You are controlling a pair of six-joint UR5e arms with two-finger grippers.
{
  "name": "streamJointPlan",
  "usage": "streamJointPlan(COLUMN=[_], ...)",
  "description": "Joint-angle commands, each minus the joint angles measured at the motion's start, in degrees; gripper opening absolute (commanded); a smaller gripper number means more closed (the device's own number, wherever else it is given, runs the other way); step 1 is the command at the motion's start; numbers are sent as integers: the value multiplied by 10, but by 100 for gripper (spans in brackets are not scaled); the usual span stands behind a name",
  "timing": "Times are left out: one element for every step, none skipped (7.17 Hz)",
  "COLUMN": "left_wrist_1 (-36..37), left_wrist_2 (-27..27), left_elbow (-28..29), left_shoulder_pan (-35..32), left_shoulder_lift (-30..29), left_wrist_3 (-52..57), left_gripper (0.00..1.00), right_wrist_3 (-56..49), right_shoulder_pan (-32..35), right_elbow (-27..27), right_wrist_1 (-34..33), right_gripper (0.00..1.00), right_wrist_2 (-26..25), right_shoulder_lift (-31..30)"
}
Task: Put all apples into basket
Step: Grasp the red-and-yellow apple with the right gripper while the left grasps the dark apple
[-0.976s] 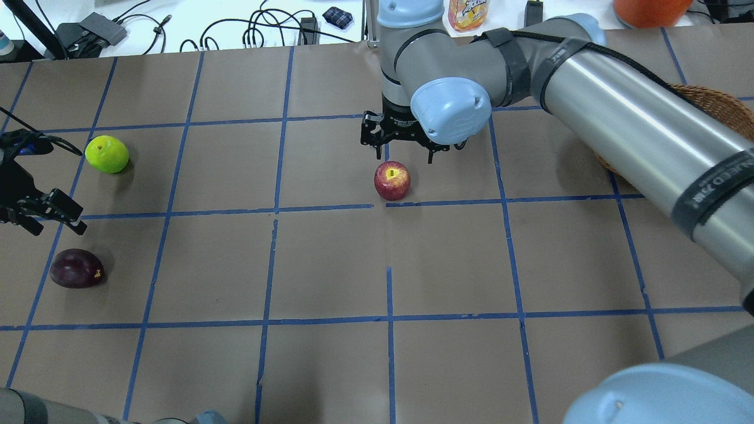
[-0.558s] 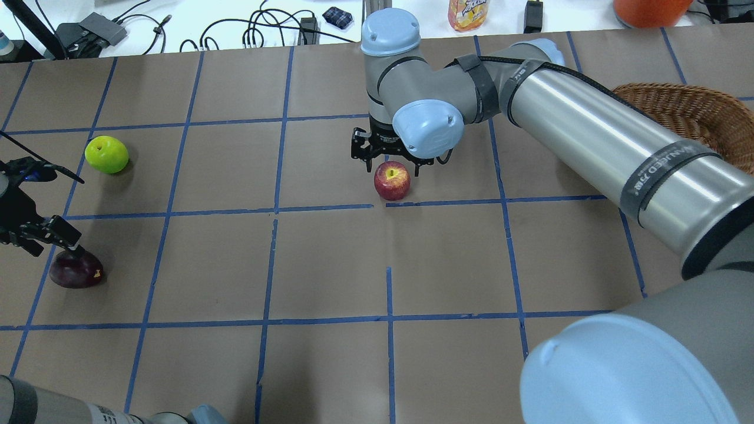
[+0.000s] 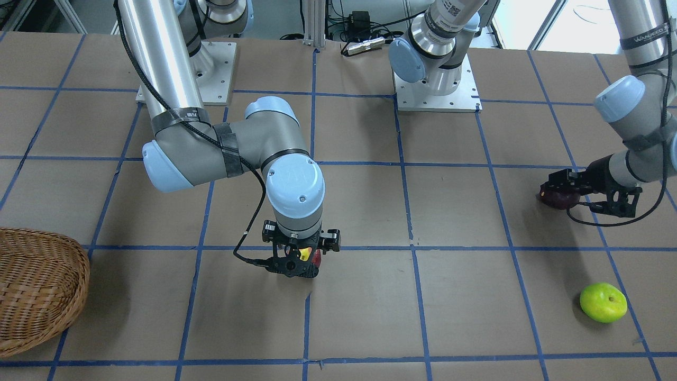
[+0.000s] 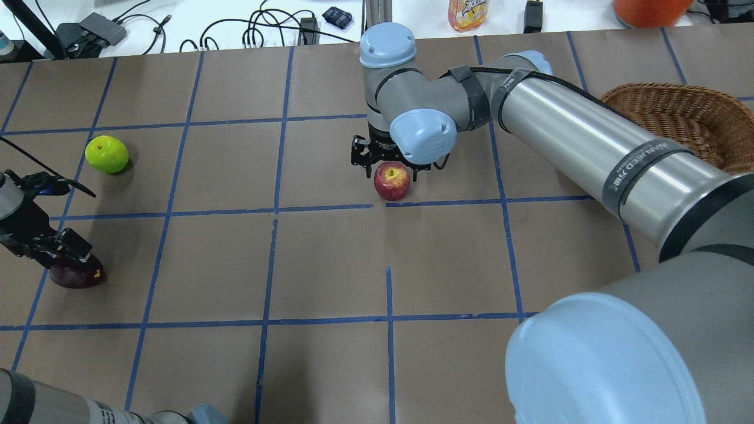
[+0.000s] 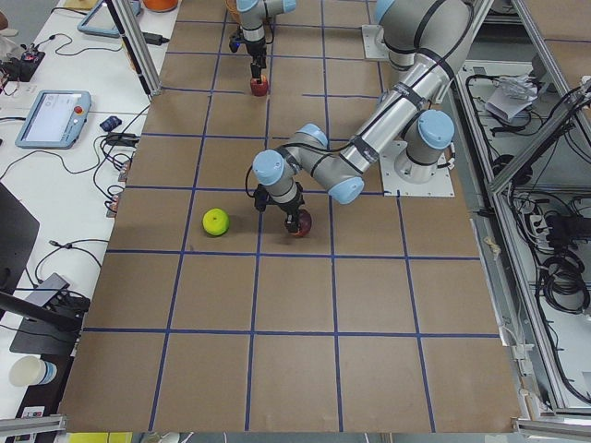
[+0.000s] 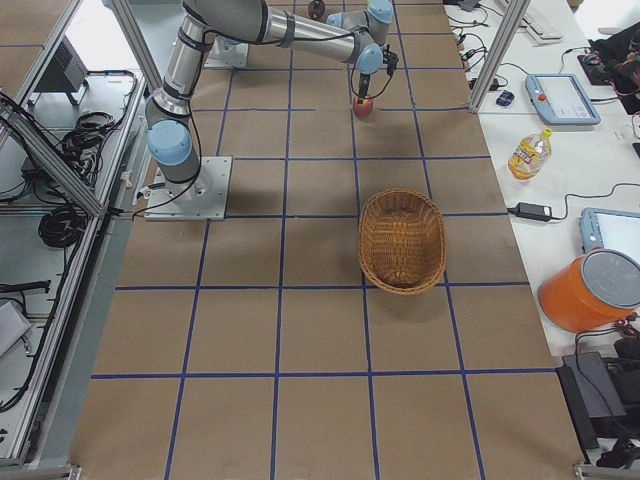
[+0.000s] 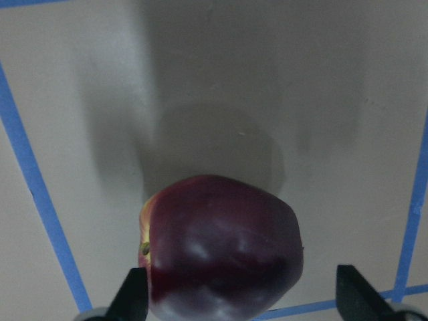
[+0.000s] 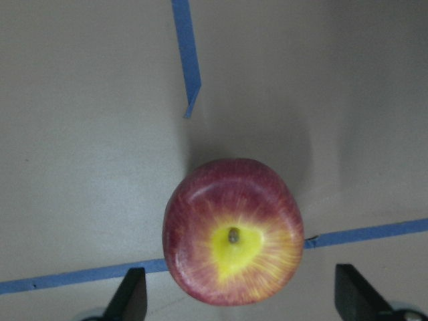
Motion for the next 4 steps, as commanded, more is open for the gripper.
streamJointPlan(left_wrist_1=[14, 25, 37, 42], left_wrist_2=[7, 6, 5, 6], left_elbow=[-10, -23, -31, -34], left_shoulder_pan=[0, 0, 0, 0], left_shoulder_lift=[-12, -13, -13, -14], left_wrist_3=[-1, -4, -6, -1], left_gripper=[100, 100, 100, 100], right_wrist_3=[-3, -4, -2, -2], right_shoulder_pan=[0, 0, -1, 0], right_elbow=[0, 0, -1, 4], right_wrist_1=[-4, -4, -7, -35], right_gripper=[100, 100, 100, 100], right_wrist_2=[5, 5, 5, 5], right_shoulder_lift=[11, 17, 25, 32])
